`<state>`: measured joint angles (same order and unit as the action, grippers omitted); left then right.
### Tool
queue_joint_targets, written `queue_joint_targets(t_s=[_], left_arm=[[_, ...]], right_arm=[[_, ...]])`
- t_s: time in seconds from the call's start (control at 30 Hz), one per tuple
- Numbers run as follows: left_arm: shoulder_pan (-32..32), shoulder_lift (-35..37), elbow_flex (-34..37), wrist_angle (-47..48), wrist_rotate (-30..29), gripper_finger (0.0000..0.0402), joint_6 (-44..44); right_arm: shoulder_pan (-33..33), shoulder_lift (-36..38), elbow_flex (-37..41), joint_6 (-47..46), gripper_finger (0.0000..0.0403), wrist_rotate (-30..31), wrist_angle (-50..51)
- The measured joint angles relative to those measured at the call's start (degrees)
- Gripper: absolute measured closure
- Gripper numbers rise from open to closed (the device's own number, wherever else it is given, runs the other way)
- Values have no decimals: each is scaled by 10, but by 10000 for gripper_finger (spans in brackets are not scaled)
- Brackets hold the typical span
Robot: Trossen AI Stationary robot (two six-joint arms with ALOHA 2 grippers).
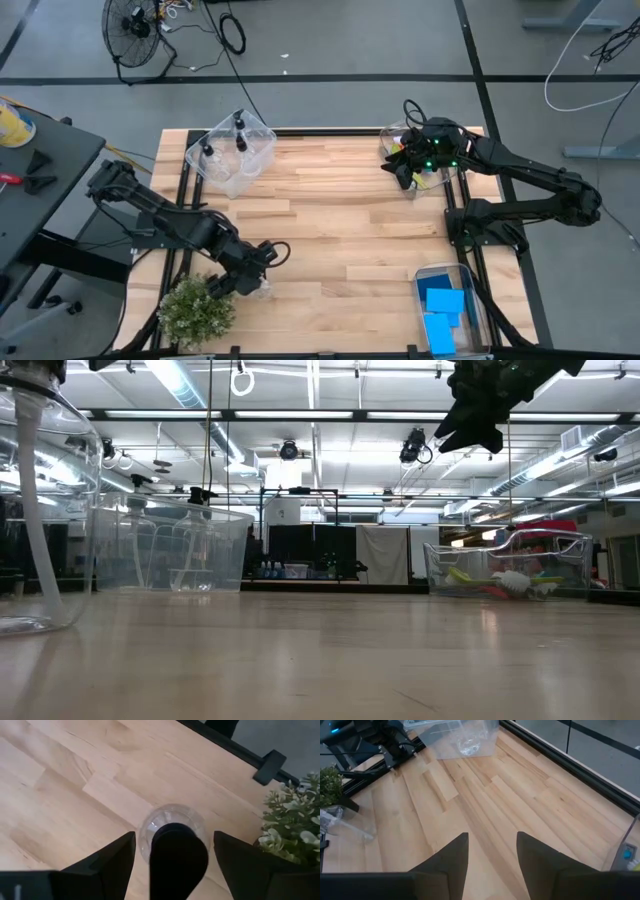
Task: Pick & Place Kitchen Sink Supplies
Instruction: Put the transparent bottle spray into the transparent container
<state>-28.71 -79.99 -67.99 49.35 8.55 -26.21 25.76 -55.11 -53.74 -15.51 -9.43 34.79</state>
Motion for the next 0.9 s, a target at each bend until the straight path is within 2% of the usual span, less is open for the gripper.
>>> queue_joint_targets(t_s=[0.63, 0.9], left_arm=[[4, -22, 1, -5, -5, 152, 19], [4, -22, 1, -5, -3, 201, 31]], right_arm=[[0, 0, 0, 27, 237, 0, 3], [0, 0, 0, 30, 237, 0, 5]])
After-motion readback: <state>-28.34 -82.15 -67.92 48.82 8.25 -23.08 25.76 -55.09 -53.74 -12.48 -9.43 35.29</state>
